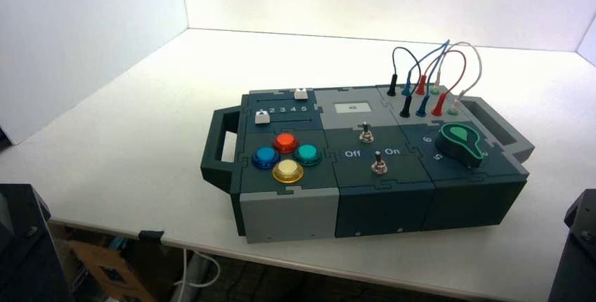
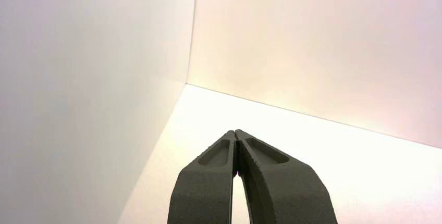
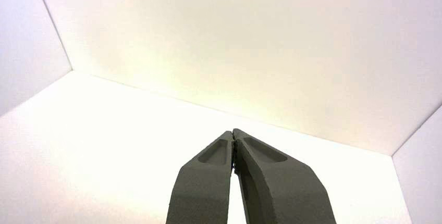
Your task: Open both grippers.
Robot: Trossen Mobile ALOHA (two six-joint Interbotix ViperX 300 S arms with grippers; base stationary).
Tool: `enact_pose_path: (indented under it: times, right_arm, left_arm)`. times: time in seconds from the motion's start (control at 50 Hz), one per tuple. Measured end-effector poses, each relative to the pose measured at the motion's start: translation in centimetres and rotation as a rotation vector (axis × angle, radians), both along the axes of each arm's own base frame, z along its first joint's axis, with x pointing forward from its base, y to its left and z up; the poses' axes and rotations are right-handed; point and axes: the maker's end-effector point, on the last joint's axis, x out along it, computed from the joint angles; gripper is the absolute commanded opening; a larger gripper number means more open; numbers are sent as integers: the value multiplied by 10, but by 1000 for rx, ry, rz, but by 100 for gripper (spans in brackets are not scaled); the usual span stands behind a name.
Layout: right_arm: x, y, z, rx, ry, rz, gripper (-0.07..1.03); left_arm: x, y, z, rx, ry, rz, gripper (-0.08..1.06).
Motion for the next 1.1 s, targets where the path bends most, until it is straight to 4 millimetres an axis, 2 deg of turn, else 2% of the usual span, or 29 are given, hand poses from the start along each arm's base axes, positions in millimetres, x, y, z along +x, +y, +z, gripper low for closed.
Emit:
enact_pose_path:
  times: [0.12,1.1]
  right_arm:
    - [0,0,-5,-1,11,0,-2]
    - [-3,-1,-3,-17,5,1,-2]
  left_arm:
    - [1,0,-1,1,3,-2,-3]
    - [8,0,-13,6,40,-4,-3]
